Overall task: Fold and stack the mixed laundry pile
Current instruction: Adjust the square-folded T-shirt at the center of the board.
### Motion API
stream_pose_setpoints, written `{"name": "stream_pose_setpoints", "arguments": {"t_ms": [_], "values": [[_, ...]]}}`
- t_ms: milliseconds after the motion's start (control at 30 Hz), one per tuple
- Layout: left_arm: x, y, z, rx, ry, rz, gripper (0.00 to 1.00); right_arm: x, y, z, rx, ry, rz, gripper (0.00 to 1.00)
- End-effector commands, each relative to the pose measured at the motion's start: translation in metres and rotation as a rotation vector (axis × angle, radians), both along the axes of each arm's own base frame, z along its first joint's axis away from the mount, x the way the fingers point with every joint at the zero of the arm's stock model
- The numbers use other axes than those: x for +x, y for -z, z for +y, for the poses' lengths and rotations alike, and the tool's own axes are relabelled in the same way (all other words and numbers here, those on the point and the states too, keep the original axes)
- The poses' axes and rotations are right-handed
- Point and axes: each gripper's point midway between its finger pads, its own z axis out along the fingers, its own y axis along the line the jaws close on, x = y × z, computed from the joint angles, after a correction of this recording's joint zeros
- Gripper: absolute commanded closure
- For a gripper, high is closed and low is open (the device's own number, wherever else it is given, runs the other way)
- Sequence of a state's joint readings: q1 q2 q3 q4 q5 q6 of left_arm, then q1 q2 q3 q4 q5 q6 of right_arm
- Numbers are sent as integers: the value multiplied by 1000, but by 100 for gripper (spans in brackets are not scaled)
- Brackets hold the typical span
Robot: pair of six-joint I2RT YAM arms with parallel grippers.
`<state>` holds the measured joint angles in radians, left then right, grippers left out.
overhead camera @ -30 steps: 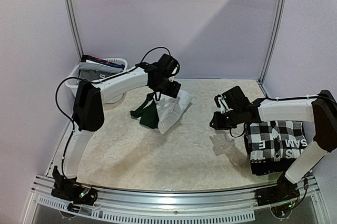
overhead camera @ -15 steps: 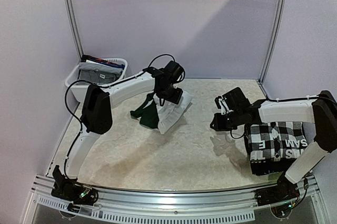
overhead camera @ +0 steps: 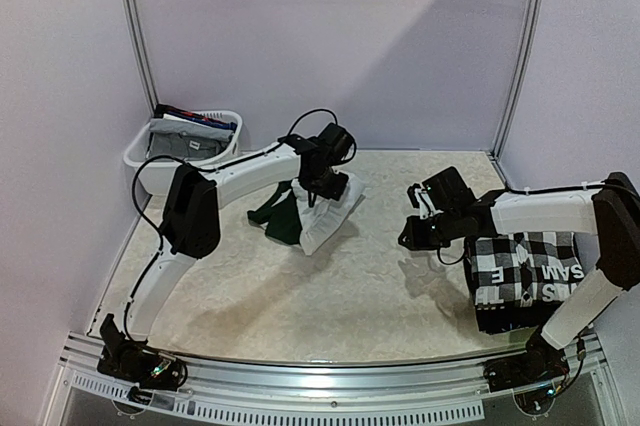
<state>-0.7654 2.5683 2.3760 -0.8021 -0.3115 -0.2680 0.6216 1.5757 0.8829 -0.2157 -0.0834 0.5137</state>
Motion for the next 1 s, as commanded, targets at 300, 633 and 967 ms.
{"name": "stream_pose_setpoints", "arguments": {"t_ms": [300, 633, 967], "values": [[-28, -84, 75, 40, -199, -248, 100, 0, -3, 4, 17, -9, -8, 82], [-41, -21, 180, 114, -431, -177, 100, 1, 4, 10, 12, -21, 16, 82], [-41, 30, 223, 161, -527, -126, 100, 0, 11, 10, -2, -18, 32, 82]]}}
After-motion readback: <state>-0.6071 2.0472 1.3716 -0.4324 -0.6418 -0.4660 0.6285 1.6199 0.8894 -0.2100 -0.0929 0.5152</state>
